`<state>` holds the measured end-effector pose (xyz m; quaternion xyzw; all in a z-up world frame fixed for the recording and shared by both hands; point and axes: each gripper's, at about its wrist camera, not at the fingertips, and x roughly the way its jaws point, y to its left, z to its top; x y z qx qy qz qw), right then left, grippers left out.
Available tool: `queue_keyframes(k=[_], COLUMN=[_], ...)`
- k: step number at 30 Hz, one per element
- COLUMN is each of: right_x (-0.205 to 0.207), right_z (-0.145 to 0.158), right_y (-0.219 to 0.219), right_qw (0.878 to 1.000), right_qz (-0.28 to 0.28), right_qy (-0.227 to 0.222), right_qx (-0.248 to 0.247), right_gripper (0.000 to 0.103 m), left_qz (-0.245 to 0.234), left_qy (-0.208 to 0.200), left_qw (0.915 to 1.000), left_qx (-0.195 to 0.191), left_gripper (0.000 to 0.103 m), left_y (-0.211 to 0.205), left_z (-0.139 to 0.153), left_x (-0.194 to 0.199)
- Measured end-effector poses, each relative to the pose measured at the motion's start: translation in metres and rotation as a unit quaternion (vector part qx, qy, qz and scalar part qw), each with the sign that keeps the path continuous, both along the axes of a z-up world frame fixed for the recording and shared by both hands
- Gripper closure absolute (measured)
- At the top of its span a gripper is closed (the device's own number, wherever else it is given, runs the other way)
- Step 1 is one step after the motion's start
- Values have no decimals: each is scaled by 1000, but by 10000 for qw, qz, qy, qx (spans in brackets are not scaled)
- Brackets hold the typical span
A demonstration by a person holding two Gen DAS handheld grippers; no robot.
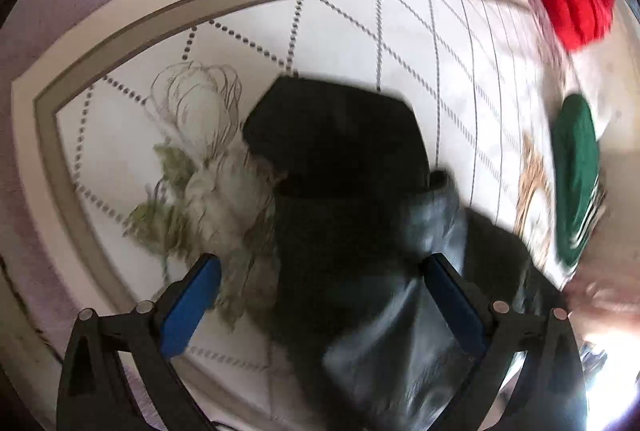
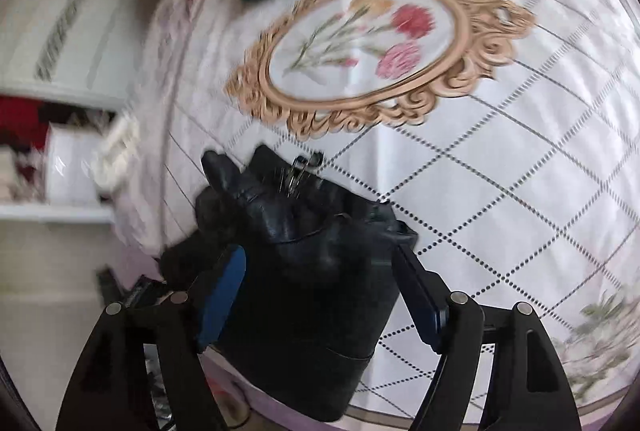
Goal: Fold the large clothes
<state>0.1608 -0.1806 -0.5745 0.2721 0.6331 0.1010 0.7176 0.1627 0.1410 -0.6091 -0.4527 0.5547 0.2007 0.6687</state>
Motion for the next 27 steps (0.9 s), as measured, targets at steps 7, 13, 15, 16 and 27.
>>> queue_keyframes(k=[7,13,15,16,27], right_x=[-25,-23,-16,-9,16], right_z=[-66,-123,-127,-129,-114], right_y=[-23,-14,-2,11,46], right_qw=[9955,9696,9632,9615,9731], right_qz=[91,-58,112,307,338], right_qy=[776,724,625,624,606], right_qx=[531,2336,2612,2659,2197], right_gripper=[24,1,1,0,43], left_qz=[88,-52,-182,-274,-690], left_qy=[-503,-915,-999,-1039,-1375], left_qw=[9987,9934,9919,9917,9876], left_qx=[-95,-686,-765,-711,315], left_gripper=[51,41,35,33,76], left_y=[3,10,7,6,2], left_z=[4,-4,-5,-3,35], left_x=[16,-3,-2,-1,8])
